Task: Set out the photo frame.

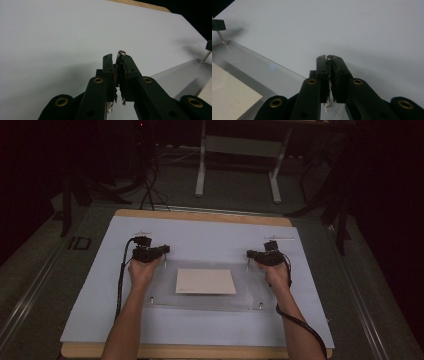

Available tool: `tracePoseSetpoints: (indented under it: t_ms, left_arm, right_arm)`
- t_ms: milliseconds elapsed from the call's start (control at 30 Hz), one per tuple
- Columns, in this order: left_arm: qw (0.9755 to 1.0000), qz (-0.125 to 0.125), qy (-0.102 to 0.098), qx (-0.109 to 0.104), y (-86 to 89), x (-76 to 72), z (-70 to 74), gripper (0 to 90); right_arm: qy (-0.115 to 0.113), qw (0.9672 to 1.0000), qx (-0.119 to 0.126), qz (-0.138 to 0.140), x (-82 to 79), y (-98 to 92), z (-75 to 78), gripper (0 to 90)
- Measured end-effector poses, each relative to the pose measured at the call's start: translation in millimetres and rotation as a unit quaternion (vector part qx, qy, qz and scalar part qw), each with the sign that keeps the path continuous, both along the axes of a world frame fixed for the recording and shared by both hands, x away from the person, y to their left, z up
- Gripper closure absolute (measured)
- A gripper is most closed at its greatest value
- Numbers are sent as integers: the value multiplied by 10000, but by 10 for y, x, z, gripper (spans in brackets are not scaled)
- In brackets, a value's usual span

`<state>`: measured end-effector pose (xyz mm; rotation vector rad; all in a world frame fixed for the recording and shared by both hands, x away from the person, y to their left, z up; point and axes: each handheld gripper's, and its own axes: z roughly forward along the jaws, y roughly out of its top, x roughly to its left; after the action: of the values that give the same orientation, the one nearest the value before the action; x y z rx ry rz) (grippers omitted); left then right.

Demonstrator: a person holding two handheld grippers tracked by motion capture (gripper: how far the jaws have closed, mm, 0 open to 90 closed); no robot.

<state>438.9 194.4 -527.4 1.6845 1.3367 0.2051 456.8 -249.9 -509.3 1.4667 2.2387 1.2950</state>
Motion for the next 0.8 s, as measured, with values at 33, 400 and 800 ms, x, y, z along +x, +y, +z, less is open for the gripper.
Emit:
tracePoseSetpoints:
  t_ms: [33, 400, 800]
  left_arm:
    - [10000, 15, 34, -2, -4, 10, 4, 844]
    - [9999, 115, 111, 8, -25, 36, 3, 847]
    - [9999, 122, 117, -2, -28, 41, 0, 846]
  right_arm:
    - [7, 10000, -6, -20, 10, 2, 0, 856]
    - [-148, 9983, -564, -67, -72, 71, 104, 772]
    - [-368, 9976, -431, 393, -438, 23, 383, 767]
